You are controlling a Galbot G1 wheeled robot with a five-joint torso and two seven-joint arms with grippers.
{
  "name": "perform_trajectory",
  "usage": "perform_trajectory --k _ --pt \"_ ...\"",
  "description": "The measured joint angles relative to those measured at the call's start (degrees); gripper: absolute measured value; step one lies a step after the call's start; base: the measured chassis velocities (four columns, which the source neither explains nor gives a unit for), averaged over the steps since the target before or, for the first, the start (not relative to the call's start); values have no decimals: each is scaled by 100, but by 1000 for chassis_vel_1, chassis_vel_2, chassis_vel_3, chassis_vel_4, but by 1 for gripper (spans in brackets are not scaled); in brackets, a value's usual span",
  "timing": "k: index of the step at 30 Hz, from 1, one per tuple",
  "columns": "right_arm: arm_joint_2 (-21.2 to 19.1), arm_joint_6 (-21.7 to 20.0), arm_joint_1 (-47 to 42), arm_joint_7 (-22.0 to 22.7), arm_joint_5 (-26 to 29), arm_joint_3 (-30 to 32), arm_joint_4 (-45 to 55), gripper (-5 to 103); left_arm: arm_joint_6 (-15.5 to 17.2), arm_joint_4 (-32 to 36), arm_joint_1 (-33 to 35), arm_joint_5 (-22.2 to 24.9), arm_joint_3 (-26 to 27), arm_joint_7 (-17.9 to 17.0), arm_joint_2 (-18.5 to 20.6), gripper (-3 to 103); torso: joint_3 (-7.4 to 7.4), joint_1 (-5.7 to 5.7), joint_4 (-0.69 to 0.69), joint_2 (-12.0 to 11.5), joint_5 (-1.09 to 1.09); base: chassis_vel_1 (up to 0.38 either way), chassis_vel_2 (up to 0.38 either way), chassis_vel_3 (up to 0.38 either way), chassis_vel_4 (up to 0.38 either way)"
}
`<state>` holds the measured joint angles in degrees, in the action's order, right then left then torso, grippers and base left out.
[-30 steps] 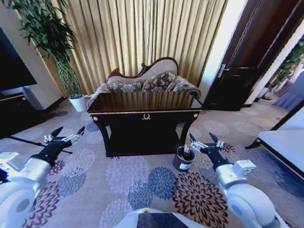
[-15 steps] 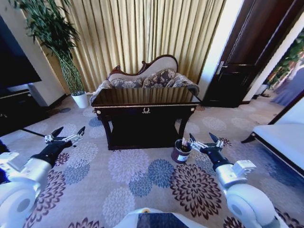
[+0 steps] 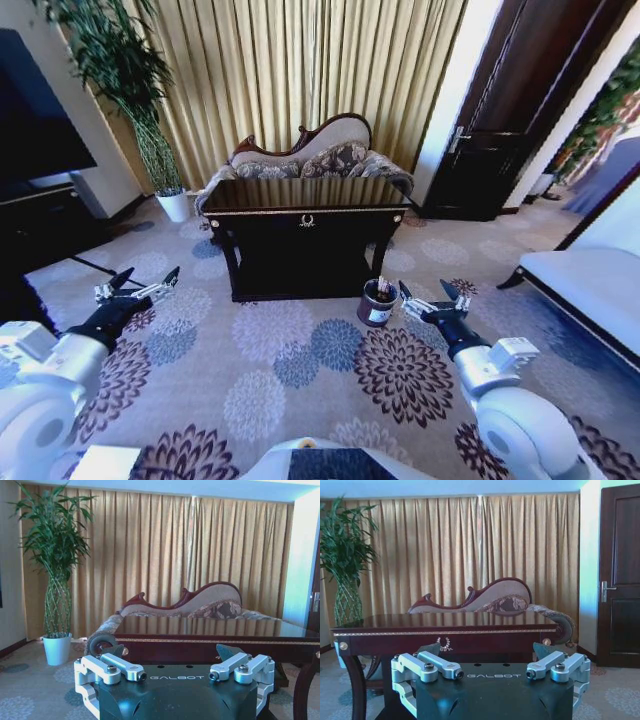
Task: Move to the front of the table and place the trash on the table into the trash bin.
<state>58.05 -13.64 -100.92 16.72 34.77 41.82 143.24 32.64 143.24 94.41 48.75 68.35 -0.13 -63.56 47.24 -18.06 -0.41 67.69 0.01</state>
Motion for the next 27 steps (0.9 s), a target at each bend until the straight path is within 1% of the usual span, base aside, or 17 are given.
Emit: perform_trajectory --k 4,8,14,16,17,19,21,24,26,27 --pt "6 1 -1 0 -4 -8 0 100 3 0 11 -1 10 3 -7 100 2 -2 -3 -1 -3 160 -194 -167 164" --pt "18 1 -2 0 -11 -20 0 100 4 0 15 -1 12 7 -9 100 1 -2 -1 -1 -1 184 -148 -195 135" --pt "49 2 -7 0 -21 -37 0 100 8 0 9 -5 -29 14 -31 100 0 0 -2 0 0 177 -133 -178 137" --pt "58 1 -8 0 -21 -40 0 100 -2 0 9 -7 -50 27 -48 100 -1 1 -1 1 -4 98 -77 -59 81" --pt "66 0 -7 0 -21 -42 0 100 -59 -1 11 -12 -68 54 -64 100 -1 1 -1 1 -5 37 -77 -59 58" --pt "91 -9 2 5 -14 -45 0 100 -196 -1 21 -26 -114 96 -88 100 0 0 -2 1 -1 4 -16 -13 29" --pt "109 -16 12 8 -12 -46 0 100 -204 0 30 -25 -126 101 -101 100 2 -1 -3 -1 2 0 0 0 0" --pt "139 -29 20 12 -17 -45 -1 100 -229 -10 41 -10 -141 111 -117 100 4 -7 -2 -4 0 -30 11 49 -14" --pt "145 -39 21 17 -20 -36 0 100 -407 -54 37 -5 -175 158 -136 100 3 -7 -1 -4 0 0 0 0 0" --pt "146 -43 21 22 -18 -30 0 100 -634 -95 34 -4 -216 212 -167 100 3 -5 -2 -3 -2 0 0 0 0"
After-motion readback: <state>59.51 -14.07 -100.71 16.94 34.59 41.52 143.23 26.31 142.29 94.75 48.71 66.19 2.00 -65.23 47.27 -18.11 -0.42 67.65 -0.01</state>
